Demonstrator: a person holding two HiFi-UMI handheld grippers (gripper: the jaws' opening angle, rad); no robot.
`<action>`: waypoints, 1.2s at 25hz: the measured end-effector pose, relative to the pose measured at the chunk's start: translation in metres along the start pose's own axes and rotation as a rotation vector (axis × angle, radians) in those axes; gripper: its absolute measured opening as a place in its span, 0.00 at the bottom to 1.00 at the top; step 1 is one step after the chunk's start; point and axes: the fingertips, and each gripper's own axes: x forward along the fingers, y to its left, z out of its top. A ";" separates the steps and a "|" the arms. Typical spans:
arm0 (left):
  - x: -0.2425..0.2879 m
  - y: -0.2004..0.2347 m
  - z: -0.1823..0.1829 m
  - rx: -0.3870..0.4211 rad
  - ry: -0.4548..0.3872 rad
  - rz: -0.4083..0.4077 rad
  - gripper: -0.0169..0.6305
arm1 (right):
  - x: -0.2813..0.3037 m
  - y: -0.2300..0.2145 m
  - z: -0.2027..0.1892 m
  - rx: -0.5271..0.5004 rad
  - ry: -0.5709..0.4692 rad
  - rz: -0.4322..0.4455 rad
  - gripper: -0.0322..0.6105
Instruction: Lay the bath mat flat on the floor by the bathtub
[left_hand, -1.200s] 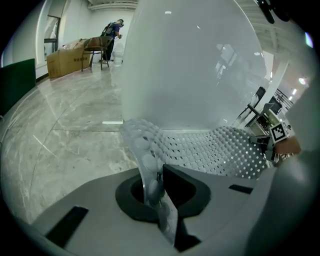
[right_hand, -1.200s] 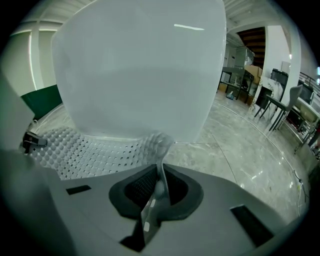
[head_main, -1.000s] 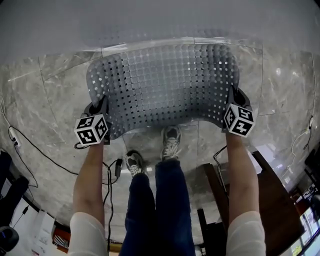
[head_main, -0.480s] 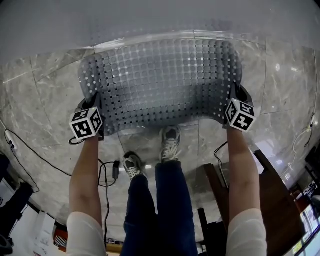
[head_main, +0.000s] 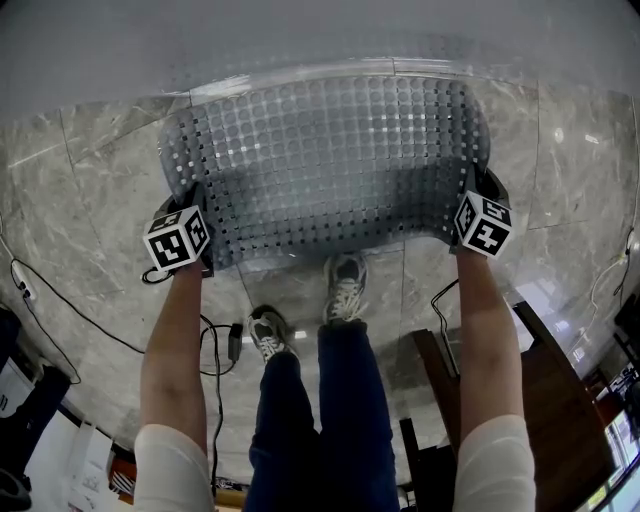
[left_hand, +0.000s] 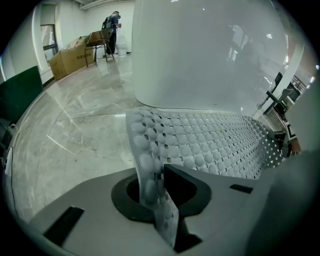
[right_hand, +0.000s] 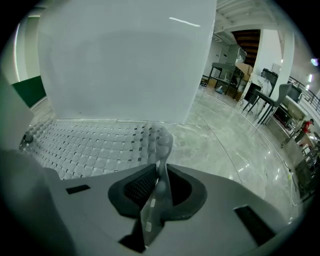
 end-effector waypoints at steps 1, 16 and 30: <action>0.001 0.001 0.000 -0.004 0.003 0.001 0.10 | 0.001 -0.001 -0.001 0.009 0.001 -0.001 0.11; 0.012 0.024 -0.007 -0.093 0.039 0.086 0.26 | 0.023 -0.010 -0.016 0.026 0.087 -0.026 0.13; 0.009 0.036 -0.017 -0.137 0.089 0.101 0.46 | 0.014 -0.018 -0.029 0.089 0.140 -0.088 0.37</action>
